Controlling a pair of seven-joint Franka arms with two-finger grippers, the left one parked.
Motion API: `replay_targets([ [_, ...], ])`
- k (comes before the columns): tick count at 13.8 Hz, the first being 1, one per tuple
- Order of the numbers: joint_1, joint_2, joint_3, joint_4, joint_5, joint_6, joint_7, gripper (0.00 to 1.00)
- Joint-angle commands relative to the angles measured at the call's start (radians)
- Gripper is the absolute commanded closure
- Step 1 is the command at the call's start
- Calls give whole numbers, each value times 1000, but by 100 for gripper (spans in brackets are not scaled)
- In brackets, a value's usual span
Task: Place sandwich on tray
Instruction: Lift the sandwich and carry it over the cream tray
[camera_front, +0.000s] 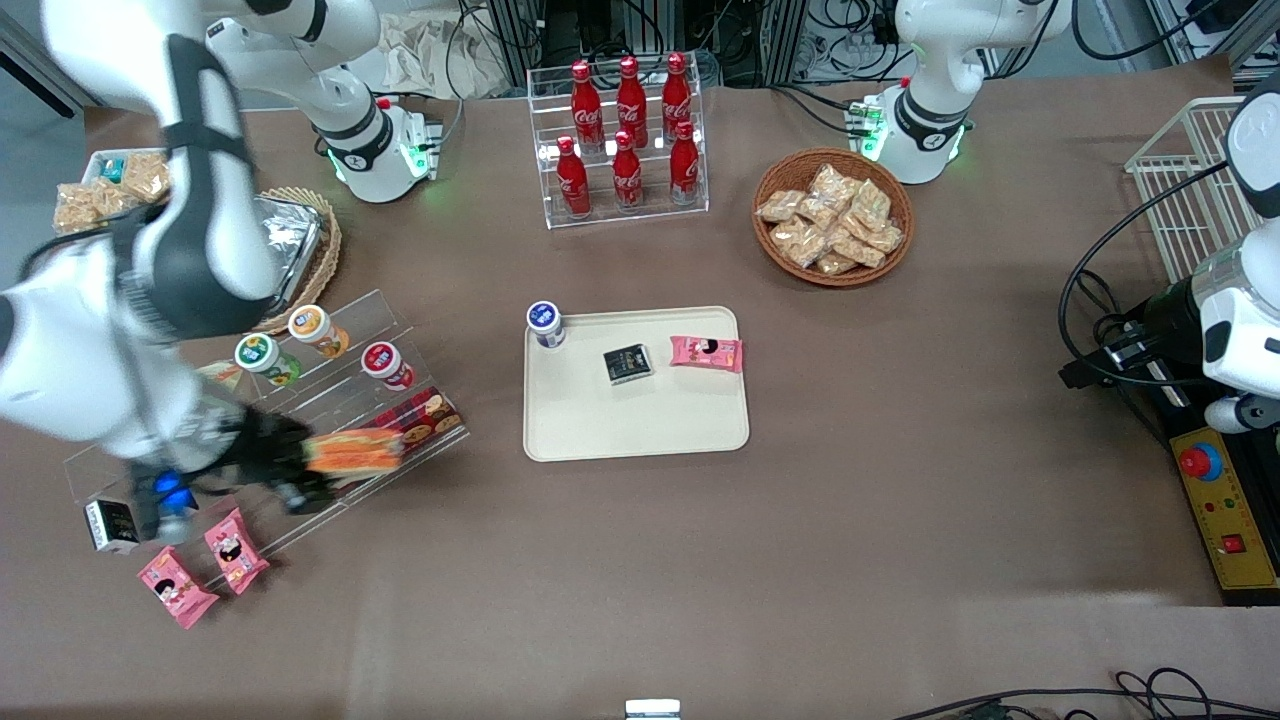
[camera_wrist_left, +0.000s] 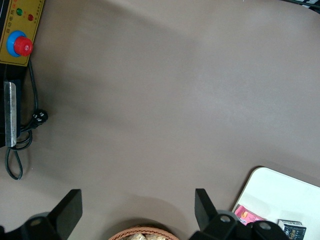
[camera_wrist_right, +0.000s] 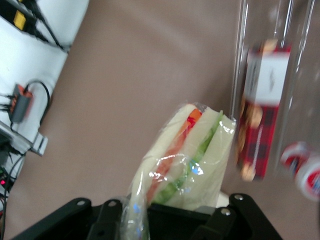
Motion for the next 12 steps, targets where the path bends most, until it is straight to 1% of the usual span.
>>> replay_targets([
  [1,124,43,-14,8,-46,68,187,100],
  [4,243,104,-13,-1,-119,157,368,100],
  [8,368,190,-14,-18,-125,240,480,100],
  [10,422,207,-16,-59,-125,322,560,100],
  [12,471,229,-16,-102,-136,395,599,100],
])
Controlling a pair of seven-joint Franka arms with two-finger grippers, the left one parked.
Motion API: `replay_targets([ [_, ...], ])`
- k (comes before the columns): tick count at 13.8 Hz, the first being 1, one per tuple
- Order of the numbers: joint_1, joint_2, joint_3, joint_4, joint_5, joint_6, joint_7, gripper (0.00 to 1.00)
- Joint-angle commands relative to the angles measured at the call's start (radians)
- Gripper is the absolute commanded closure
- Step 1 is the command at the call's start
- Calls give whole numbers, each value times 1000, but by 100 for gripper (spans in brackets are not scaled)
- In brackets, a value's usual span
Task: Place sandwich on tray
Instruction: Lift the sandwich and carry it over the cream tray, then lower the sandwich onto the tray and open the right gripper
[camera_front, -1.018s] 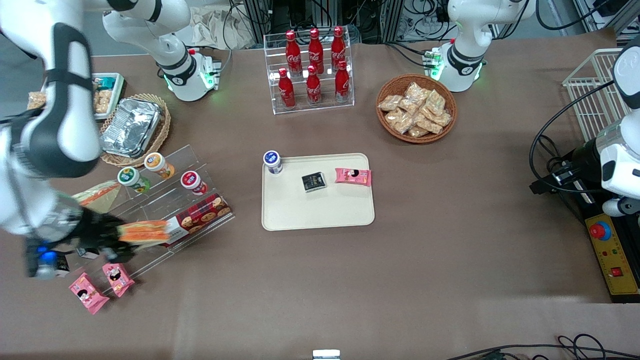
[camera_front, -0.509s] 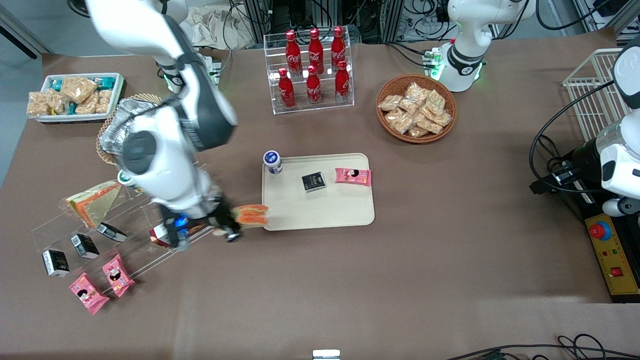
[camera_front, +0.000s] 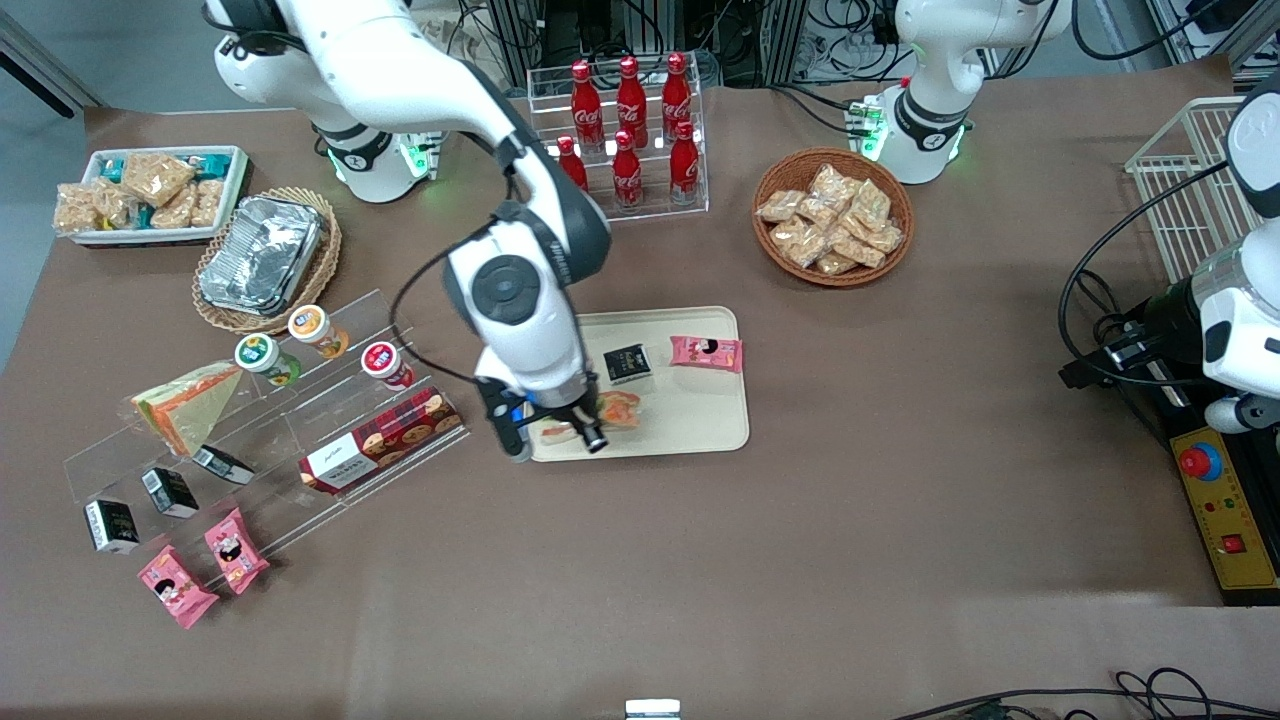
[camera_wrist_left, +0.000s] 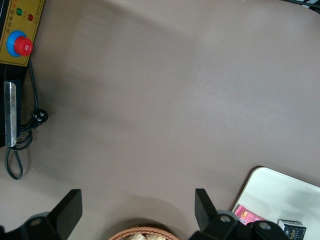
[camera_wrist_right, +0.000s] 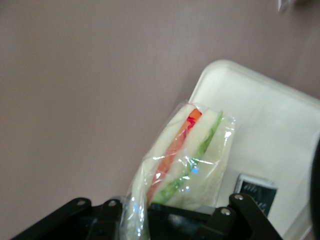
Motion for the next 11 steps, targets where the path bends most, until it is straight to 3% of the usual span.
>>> replay_targets([
  [1,61,30,-16,-48,-31,79,68,100],
  [6,76,105,-16,-49,-93,132,136,100],
  [11,67,151,-22,-49,-96,176,150,100],
])
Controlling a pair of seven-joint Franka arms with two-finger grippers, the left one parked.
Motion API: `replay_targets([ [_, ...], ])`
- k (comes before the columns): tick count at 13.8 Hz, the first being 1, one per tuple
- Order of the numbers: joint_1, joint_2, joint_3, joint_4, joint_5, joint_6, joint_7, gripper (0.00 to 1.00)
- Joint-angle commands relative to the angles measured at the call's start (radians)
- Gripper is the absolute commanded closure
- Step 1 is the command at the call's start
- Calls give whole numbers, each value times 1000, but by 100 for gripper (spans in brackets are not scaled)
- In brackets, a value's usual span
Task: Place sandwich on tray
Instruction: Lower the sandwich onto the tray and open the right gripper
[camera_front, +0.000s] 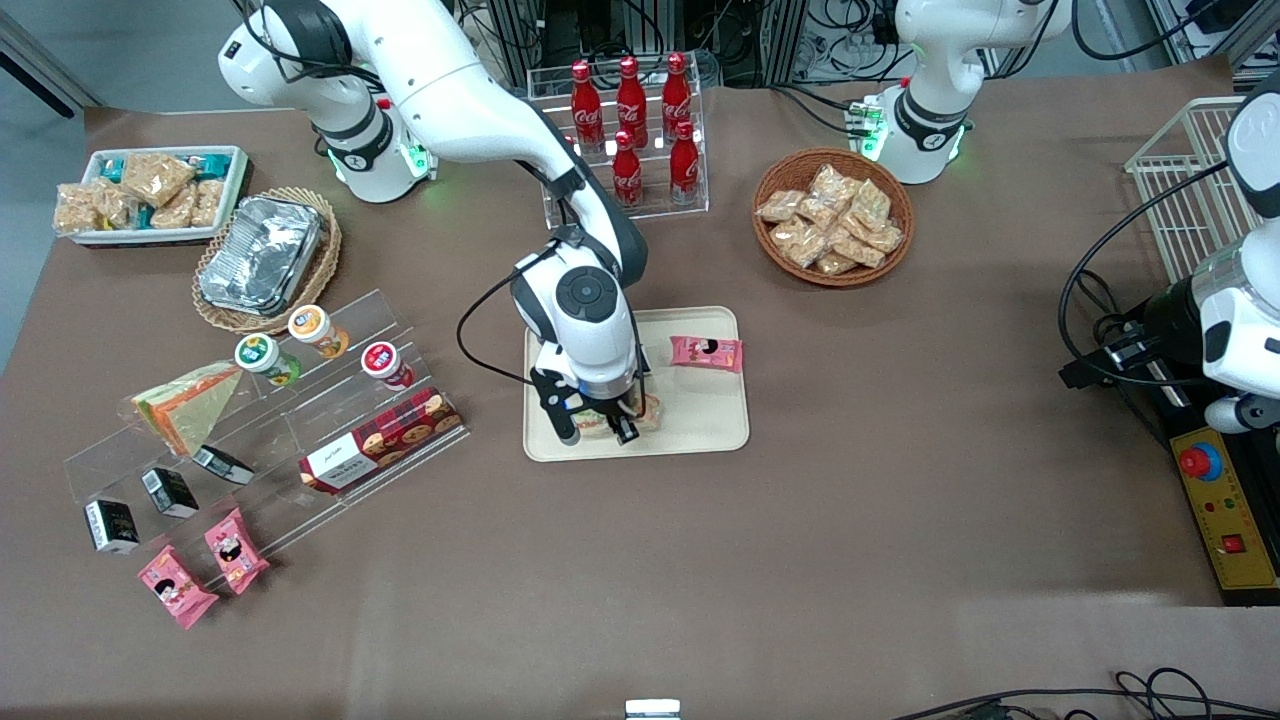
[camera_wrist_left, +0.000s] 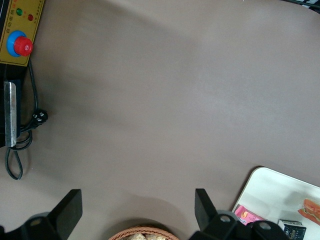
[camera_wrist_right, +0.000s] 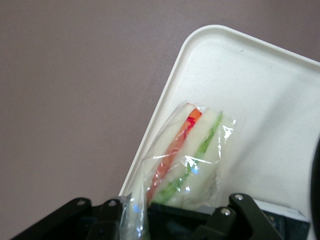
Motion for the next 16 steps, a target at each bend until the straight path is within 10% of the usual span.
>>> replay_targets([
  [1,-1,32,-9,5,-31,46,43,100],
  [3,-7,38,-9,8,-31,49,40,83],
  [4,-5,49,-9,13,-33,51,41,14],
  [5,1,54,-9,17,-45,52,41,2],
  [8,14,54,-4,18,-202,54,43,1],
  [16,38,-15,4,17,-186,-28,55,1],
])
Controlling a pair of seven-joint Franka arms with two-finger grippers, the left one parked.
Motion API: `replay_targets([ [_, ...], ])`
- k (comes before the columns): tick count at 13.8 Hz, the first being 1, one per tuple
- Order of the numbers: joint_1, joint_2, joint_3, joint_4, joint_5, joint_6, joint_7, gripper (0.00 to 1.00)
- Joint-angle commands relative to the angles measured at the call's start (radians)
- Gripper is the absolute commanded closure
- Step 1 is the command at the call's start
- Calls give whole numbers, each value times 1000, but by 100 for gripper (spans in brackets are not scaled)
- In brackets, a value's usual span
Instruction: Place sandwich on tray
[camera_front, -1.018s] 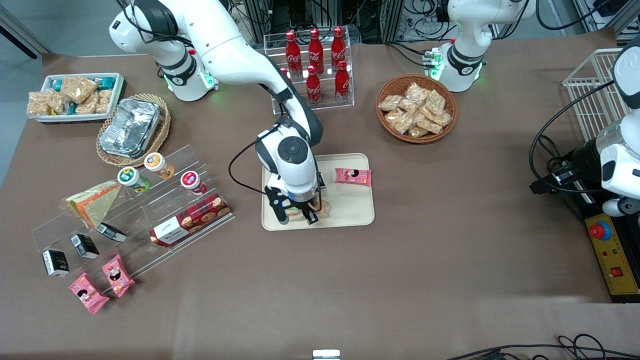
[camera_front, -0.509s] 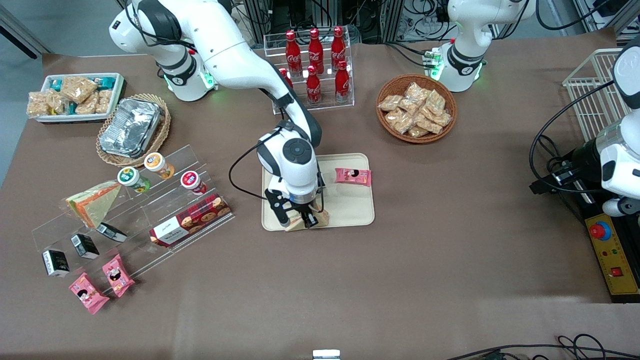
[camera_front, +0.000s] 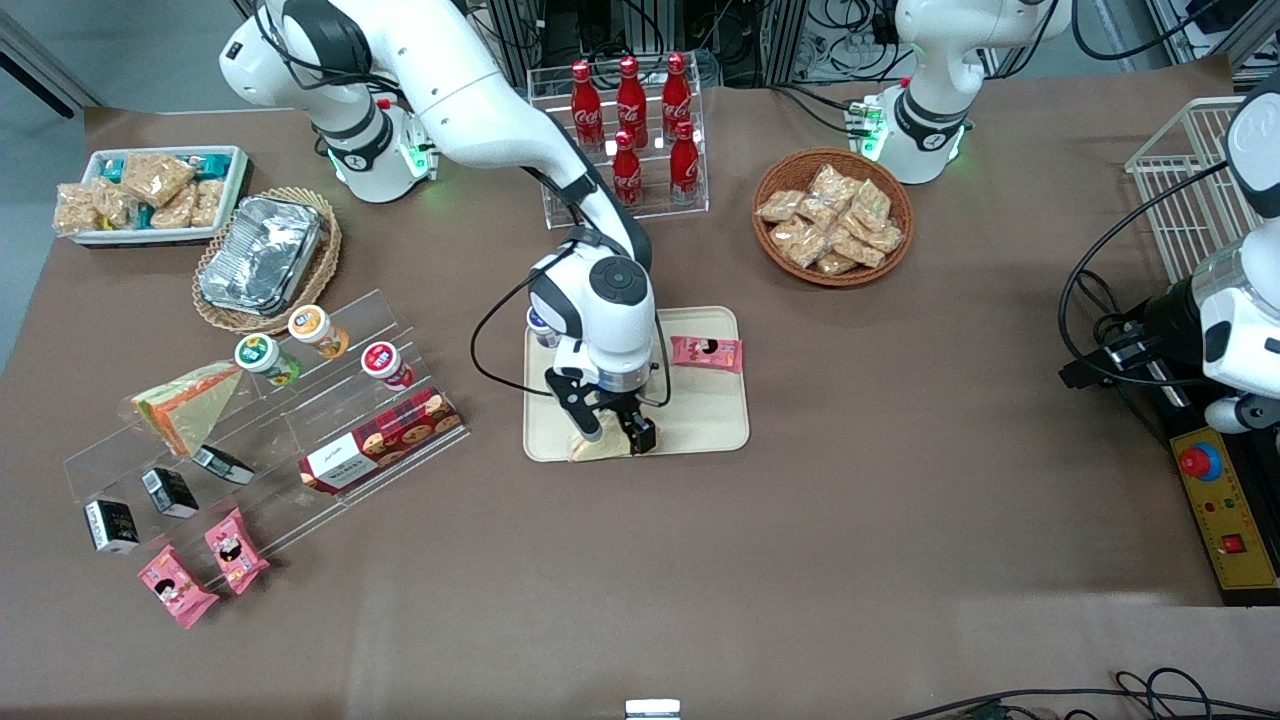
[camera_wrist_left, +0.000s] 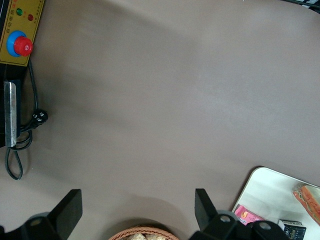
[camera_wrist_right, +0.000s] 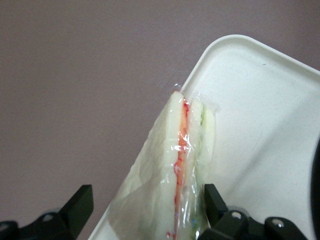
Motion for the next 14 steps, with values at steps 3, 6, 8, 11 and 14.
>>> replay_targets([
  [3,-5,-139,1,8,7,-156,-25,1],
  [6,-13,-225,-2,9,91,-239,-214,1],
  [8,-33,-276,-6,11,110,-277,-348,1],
  [11,-95,-346,-11,14,110,-371,-625,1],
  [14,-197,-434,-10,17,109,-499,-900,1],
])
